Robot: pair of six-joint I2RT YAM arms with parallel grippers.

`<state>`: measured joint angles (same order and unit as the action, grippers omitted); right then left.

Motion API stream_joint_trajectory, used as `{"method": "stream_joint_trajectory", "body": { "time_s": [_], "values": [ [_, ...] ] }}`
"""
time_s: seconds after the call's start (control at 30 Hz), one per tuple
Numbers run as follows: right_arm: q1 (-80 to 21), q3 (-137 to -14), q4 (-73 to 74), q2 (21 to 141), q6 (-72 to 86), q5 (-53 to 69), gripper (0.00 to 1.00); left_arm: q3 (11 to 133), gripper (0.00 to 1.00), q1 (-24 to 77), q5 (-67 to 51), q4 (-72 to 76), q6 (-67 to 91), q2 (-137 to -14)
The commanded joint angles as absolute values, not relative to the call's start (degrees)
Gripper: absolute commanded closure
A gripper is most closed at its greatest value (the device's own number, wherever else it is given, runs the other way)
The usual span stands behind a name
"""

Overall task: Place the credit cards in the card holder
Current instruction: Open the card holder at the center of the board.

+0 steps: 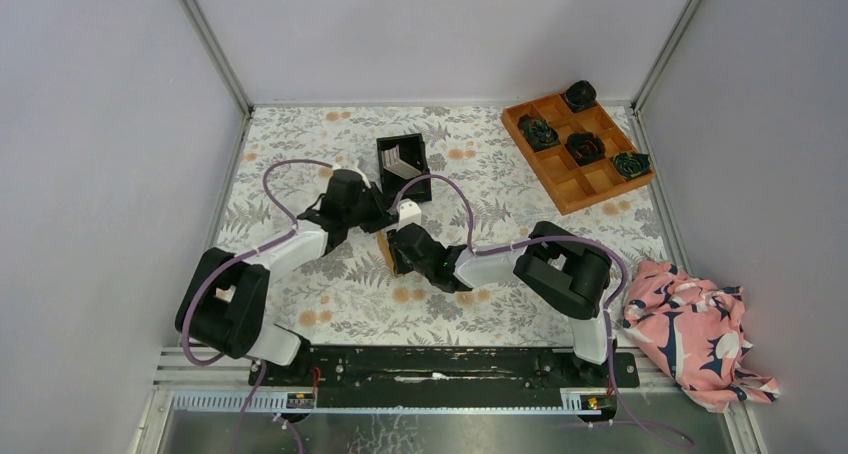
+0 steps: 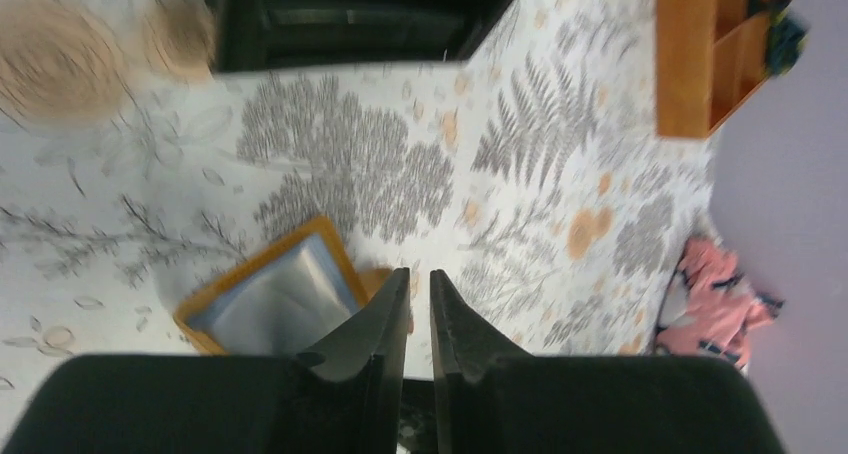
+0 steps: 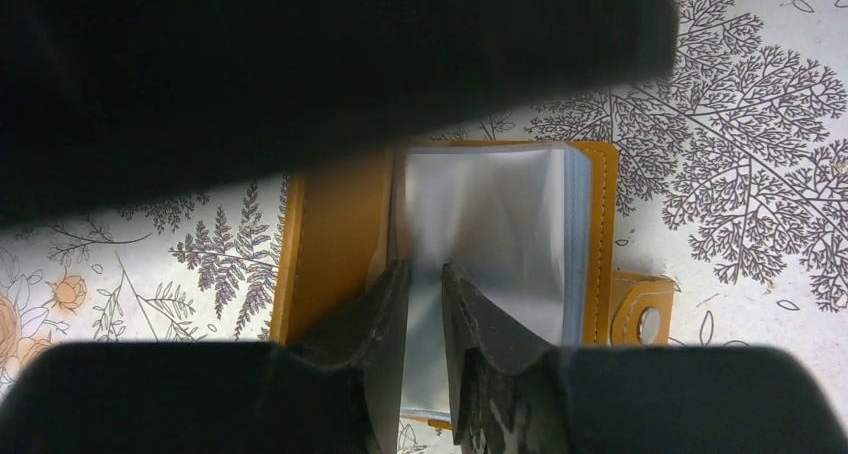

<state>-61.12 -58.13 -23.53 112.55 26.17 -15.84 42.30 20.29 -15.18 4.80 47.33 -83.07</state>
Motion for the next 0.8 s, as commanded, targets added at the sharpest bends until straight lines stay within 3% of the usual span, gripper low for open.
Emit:
{"method": "stream_joint_trajectory", "body": {
  "time_s": [0.0,0.77],
  "values": [
    [-60.6,-54.5,-10.3,116.7,25.1,-16.9,0.74,41.5,0.81,23.7,-14.2,-1.9,43.0,-84.7],
    [-60.4,-51.9,-10.8,114.5,26.1,-18.2,0.74,32.4,0.84,29.2,2.7,-12.0,45.8,-74.2]
  ]
}}
